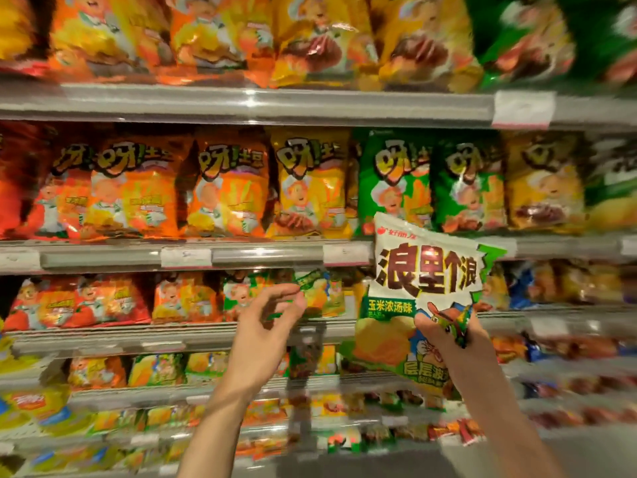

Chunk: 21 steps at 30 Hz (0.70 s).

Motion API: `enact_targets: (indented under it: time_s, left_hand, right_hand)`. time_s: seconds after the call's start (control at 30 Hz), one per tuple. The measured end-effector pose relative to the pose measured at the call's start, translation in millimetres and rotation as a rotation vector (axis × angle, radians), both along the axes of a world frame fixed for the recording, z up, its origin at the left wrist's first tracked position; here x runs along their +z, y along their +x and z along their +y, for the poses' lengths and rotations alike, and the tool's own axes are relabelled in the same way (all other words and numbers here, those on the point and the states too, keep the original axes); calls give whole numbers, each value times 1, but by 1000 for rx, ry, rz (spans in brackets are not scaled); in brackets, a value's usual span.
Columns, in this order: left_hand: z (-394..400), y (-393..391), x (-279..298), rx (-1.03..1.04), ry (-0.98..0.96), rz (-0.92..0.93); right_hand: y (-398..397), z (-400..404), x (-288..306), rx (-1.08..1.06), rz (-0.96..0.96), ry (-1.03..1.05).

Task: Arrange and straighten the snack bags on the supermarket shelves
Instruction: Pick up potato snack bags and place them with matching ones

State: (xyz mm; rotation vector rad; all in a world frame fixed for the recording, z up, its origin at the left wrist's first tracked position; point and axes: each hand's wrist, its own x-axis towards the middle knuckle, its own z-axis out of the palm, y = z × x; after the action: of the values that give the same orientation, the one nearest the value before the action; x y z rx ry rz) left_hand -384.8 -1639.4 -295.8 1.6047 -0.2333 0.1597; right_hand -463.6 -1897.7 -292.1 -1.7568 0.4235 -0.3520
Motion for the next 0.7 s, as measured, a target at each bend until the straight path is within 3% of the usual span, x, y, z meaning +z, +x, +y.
enact_targets:
  time_s: [0.27, 0.7]
  left_hand:
    - [-112, 15, 18, -78, 39, 13]
    - [-325, 85, 43, -236, -54, -96]
  right_hand:
    - [-5, -106, 3, -98, -1, 93]
    - [23, -293, 39, -250, -80, -16]
